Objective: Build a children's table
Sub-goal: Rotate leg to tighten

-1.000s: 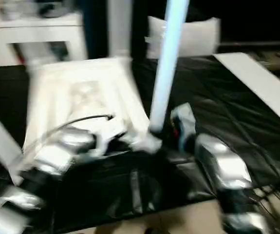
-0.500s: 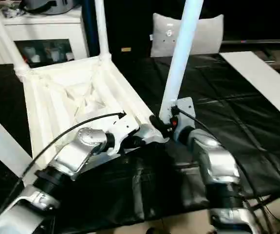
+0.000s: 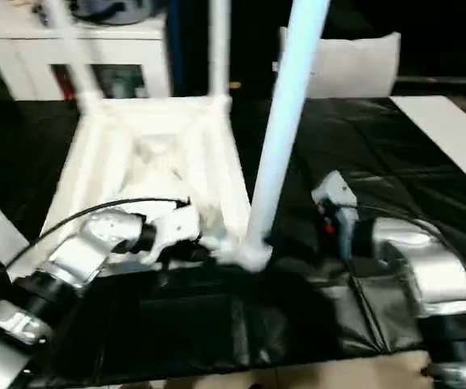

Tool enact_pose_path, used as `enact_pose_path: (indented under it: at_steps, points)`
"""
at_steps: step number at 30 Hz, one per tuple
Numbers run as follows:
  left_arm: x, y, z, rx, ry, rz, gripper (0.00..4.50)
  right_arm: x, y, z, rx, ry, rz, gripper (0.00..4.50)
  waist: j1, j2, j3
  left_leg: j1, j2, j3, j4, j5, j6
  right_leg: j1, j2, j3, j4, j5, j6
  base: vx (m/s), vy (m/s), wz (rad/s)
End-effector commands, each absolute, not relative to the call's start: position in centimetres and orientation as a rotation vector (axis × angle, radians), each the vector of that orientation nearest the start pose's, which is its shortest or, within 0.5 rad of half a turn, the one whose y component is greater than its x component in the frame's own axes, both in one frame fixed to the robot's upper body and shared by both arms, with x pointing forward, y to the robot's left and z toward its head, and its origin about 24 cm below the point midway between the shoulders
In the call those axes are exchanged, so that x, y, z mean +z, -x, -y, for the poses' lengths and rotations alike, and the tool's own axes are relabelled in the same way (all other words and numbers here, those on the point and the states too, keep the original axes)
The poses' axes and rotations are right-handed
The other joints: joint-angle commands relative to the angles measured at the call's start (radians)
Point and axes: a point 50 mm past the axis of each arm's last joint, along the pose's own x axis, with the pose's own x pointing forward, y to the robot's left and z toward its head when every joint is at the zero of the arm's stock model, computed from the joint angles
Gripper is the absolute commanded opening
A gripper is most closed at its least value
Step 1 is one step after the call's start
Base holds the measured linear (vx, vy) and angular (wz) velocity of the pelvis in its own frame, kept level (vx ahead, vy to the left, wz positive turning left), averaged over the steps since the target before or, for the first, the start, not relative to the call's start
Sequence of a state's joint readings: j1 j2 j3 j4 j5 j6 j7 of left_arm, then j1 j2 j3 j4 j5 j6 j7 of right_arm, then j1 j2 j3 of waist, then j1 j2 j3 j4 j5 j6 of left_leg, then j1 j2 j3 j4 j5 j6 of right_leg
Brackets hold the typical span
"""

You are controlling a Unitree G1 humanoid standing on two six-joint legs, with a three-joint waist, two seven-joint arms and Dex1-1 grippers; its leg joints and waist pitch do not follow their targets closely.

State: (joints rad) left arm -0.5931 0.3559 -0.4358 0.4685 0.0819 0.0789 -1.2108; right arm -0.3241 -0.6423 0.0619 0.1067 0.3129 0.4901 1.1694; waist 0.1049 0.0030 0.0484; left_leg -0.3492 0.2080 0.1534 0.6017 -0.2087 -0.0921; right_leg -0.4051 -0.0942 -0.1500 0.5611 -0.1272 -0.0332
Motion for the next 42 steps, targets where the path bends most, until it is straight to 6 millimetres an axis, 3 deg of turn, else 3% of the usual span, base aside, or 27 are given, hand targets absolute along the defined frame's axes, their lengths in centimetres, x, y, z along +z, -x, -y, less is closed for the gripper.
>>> enact_pose_path:
  at_steps: [1, 5, 9, 15, 26, 33, 38, 40, 42]
  points:
    - [5.7, -29.6, -9.2, -1.644, -0.656, -0.405, 0.0, 9.4, -27.3, 20.6, 1.192, 0.186, -0.447, 4.47, -0.001, -0.01, -0.072, 0.0, 0.025, 0.007, -0.069, -0.143, 0.082, 0.063, -0.062, 0.053, -0.069, -0.412, -0.096, 0.0, 0.0, 0.0]
    - [5.6, -29.2, -9.8, -1.711, -0.69, -0.422, 0.0, 9.2, -27.0, 20.3, 1.266, 0.205, -0.447, 4.47, 0.006, -0.013, -0.072, 0.0, 0.027, 0.009, -0.069, -0.131, 0.082, 0.061, -0.063, 0.055, -0.066, -0.404, -0.098, 0.0, 0.0, 0.0]
    - [5.7, -29.1, -10.1, -1.741, -0.71, -0.425, 0.0, 9.0, -26.7, 19.8, 1.337, 0.175, -0.445, 4.09, 0.011, -0.012, -0.072, 0.001, 0.031, 0.008, -0.07, -0.137, 0.082, 0.062, -0.064, 0.056, -0.061, -0.39, -0.112, 0.0, 0.0, 0.0]
    - [5.8, -29.2, -10.2, -1.74, -0.71, -0.414, 0.0, 8.3, -26.9, 19.1, 1.362, 0.158, -0.43, 3.65, 0.009, -0.011, -0.071, 0.001, 0.026, 0.009, -0.07, -0.15, 0.07, 0.062, -0.065, 0.054, -0.068, -0.431, -0.098, 0.0, 0.0, 0.0]
    - [5.7, -29.3, -10.4, -1.737, -0.704, -0.41, 0.0, 7.7, -27.0, 18.0, 1.405, 0.086, -0.409, 2.61, 0.009, -0.011, -0.072, -0.001, 0.029, 0.007, -0.071, -0.139, 0.07, 0.064, -0.063, 0.055, -0.062, -0.396, -0.107, 0.0, 0.0, 0.0]
    - [5.7, -29.5, -10.1, -1.68, -0.625, -0.411, 0.0, 7.7, -26.6, 17.0, 1.42, 0.01, -0.379, 2.08, 0.008, -0.009, -0.072, -0.001, 0.027, 0.007, -0.071, -0.148, 0.062, 0.065, -0.063, 0.053, -0.066, -0.423, -0.097, 0.0, 0.0, 0.0]
    - [5.6, -29.8, -8.8, -1.53, -0.494, -0.425, 0.0, 7.1, -27.2, 16.2, 1.236, -0.014, -0.388, 2.02, 0.002, -0.006, -0.068, 0.003, 0.025, 0.006, -0.072, -0.166, 0.045, 0.062, -0.063, 0.05, -0.073, -0.46, -0.086, 0.0, 0.0, 0.0]
    - [5.7, -29.9, -7.7, -1.449, -0.416, -0.421, 0.0, 6.8, -28.1, 15.8, 1.098, -0.032, -0.38, 2.01, -0.006, -0.008, -0.063, 0.007, 0.015, 0.007, -0.069, -0.201, 0.032, 0.057, -0.06, 0.039, -0.09, -0.547, -0.051, 0.0, 0.0, 0.0]
    - [5.7, -30.1, -6.6, -1.372, -0.348, -0.41, 0.0, 6.6, -29.0, 15.5, 0.967, -0.057, -0.381, 1.99, -0.021, -0.012, -0.059, 0.002, 0.01, 0.005, -0.066, -0.219, 0.023, 0.058, -0.059, 0.028, -0.101, -0.603, -0.018, 0.0, 0.0, 0.0]
